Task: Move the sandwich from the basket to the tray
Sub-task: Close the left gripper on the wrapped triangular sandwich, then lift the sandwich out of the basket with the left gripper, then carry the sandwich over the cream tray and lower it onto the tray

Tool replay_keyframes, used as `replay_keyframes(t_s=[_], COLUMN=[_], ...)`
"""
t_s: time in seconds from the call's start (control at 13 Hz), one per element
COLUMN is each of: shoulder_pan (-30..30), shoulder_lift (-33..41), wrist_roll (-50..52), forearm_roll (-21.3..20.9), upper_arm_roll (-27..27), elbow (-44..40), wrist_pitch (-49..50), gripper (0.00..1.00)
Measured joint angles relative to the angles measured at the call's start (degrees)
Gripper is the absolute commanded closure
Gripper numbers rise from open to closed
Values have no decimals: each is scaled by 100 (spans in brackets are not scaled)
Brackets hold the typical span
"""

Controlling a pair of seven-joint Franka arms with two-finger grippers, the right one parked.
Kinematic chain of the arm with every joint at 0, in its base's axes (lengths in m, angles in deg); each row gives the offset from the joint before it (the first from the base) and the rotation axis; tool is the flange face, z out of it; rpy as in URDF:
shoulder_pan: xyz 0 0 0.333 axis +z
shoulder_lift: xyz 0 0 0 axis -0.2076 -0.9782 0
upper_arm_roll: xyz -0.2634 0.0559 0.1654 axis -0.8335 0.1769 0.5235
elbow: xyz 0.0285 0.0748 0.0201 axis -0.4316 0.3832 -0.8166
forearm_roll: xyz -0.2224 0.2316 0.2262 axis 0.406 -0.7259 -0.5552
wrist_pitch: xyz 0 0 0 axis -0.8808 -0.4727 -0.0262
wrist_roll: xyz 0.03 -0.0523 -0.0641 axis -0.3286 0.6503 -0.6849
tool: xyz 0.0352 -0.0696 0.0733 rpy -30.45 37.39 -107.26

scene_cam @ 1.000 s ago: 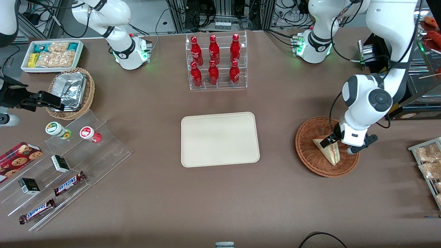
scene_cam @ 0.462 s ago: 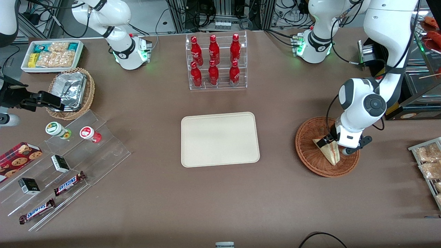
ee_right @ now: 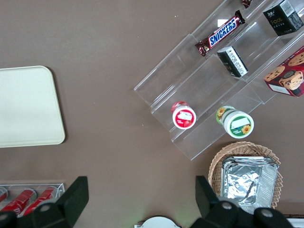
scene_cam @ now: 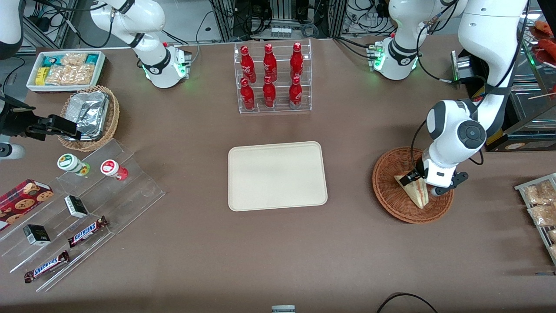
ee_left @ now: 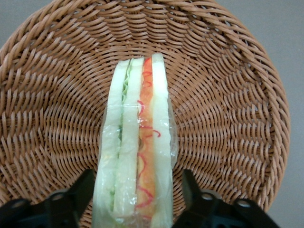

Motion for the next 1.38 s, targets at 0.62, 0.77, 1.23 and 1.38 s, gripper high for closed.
replay_keyframes(t_s=[0.62,0.77,1.23,1.38], shoulder_pan=[-22,-114,-1855,-2639], shoulder_lift=[281,572,683,287], wrist_roll=[-14,-12,808,1152], forearm_roll=[-393,-429,-431,-435], upper_arm_roll=[-99,-308,-813,-830], elbow=[-776,-1026,-1719,-2099], wrist_pitch=[1521,2090,2788,2784], gripper=[99,99,99,99])
